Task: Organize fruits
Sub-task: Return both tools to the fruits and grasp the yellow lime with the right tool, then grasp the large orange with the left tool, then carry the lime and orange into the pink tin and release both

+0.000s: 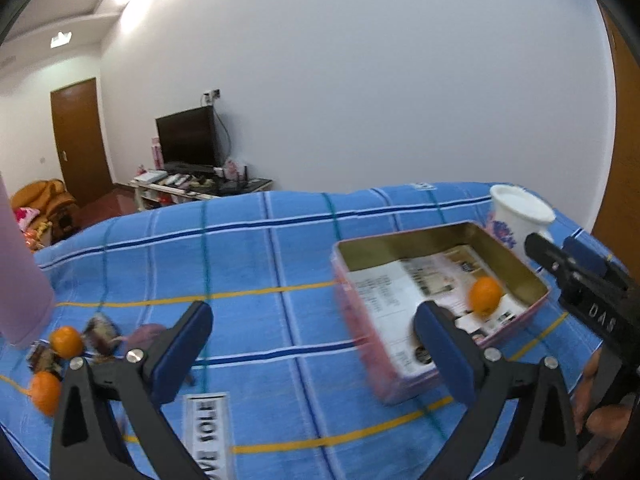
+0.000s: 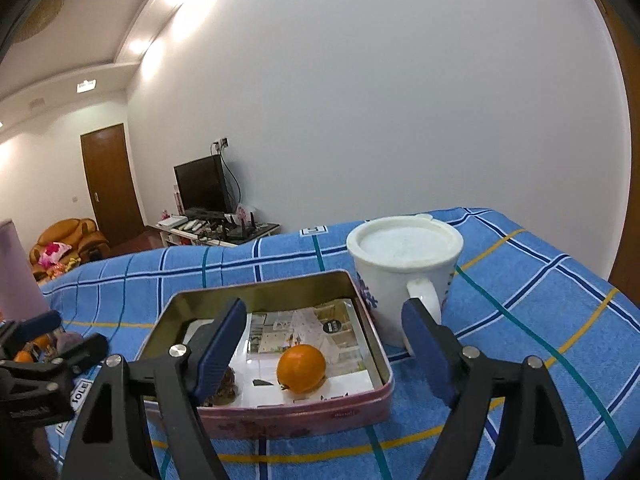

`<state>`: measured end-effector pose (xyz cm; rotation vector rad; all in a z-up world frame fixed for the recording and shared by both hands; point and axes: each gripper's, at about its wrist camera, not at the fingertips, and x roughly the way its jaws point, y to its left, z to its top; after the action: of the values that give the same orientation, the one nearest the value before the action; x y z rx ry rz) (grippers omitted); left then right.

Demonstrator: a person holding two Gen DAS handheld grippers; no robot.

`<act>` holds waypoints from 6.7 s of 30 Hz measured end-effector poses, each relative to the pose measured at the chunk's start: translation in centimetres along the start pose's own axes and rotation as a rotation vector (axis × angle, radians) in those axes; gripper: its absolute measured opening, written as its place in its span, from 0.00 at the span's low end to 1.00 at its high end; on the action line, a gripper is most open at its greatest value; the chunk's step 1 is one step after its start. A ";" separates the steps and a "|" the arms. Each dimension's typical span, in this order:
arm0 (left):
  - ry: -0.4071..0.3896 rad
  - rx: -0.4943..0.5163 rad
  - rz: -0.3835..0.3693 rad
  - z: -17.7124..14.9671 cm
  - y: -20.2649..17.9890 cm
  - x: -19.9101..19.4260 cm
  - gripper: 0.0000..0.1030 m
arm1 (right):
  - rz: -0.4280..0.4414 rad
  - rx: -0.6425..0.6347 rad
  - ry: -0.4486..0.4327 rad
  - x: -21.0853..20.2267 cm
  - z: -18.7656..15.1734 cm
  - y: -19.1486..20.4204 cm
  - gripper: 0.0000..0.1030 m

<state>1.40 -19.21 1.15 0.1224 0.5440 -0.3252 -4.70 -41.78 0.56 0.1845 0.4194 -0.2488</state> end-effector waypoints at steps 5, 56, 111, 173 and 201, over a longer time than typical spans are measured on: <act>-0.002 0.041 0.046 -1.0 2.0 -1.0 1.00 | -0.018 0.026 0.011 -0.3 -0.1 0.1 0.79; 0.227 -0.071 0.220 -7.7 25.7 -3.3 1.00 | 0.467 -0.321 0.499 1.5 -8.7 32.1 0.59; 0.057 -0.183 0.172 -6.6 23.9 -5.1 0.48 | 0.307 -0.272 0.102 -2.7 -4.9 28.2 0.29; 0.049 0.112 -0.181 1.5 -3.9 3.5 0.48 | -0.022 0.025 0.192 5.5 0.9 0.8 0.29; 0.083 0.121 -0.057 2.3 -5.7 7.6 0.48 | 0.120 -0.001 0.334 10.7 -0.4 3.1 0.30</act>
<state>6.77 -27.05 -1.10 0.2383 0.6111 -0.4098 5.49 -40.83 -3.97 0.2503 0.7369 -0.0984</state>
